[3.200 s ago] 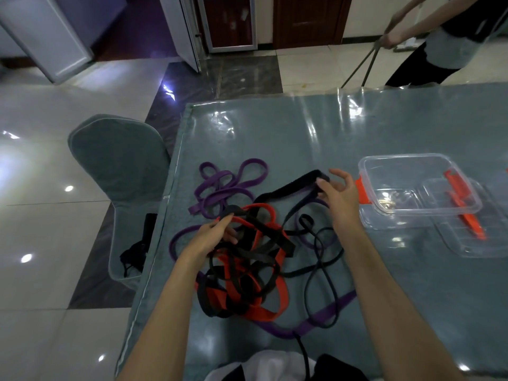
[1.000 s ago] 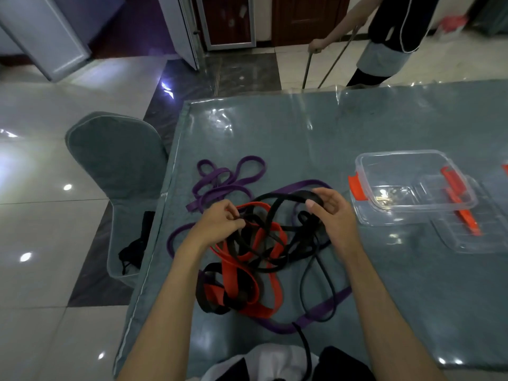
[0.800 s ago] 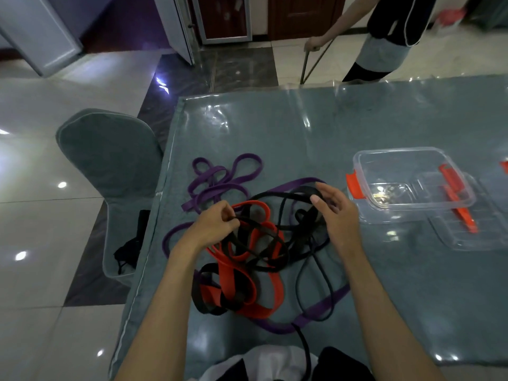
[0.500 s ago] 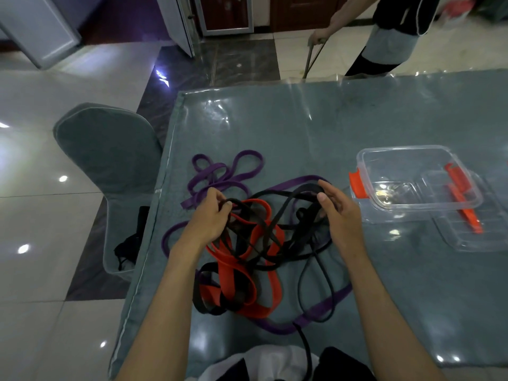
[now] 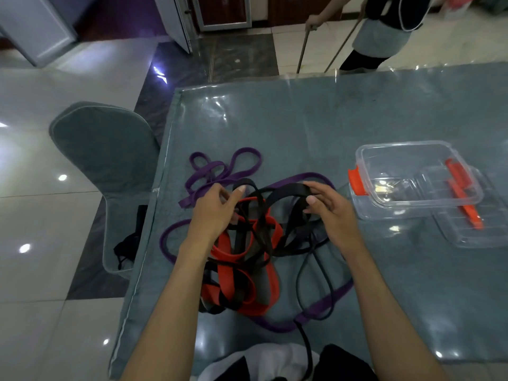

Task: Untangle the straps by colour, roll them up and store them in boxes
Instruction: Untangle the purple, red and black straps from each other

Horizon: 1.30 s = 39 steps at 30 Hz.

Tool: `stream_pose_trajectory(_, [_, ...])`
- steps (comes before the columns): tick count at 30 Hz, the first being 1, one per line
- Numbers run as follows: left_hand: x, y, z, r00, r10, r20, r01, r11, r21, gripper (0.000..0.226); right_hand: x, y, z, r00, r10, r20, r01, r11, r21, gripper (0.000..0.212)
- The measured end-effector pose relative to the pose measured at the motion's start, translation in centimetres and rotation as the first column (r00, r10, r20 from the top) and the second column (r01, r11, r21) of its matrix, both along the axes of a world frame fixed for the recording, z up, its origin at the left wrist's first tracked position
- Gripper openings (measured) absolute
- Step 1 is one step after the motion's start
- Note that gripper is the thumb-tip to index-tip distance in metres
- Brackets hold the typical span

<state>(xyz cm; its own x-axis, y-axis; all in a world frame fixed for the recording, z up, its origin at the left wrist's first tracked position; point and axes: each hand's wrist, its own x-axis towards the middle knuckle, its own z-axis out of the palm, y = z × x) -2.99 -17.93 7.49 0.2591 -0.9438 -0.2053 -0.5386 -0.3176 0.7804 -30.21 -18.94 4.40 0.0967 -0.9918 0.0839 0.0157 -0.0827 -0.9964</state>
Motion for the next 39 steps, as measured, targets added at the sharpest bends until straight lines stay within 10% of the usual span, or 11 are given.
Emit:
stream_pose_trajectory(8, [-2.4,-0.1,1.3,0.982,-0.098,0.163,0.132,0.968,-0.213,0.057,0.7,0.7,1.8,0.985,0.126,-0.12,-0.129,0.991,-0.021,0.03])
stream_pose_trajectory(22, [-3.2,1.2,2.8,0.985,-0.171,0.017,0.171,0.964,-0.205,0.063,1.4,2.1,3.0,0.998,-0.067,-0.002,0.065,0.984,-0.164,0.033])
stream_pose_trajectory(39, [-2.6,1.8,3.2,0.983,-0.117,-0.145,0.093,0.982,-0.162,0.013,1.9,2.1,1.6,0.997,0.062,-0.038,-0.066,0.99,-0.128,0.031])
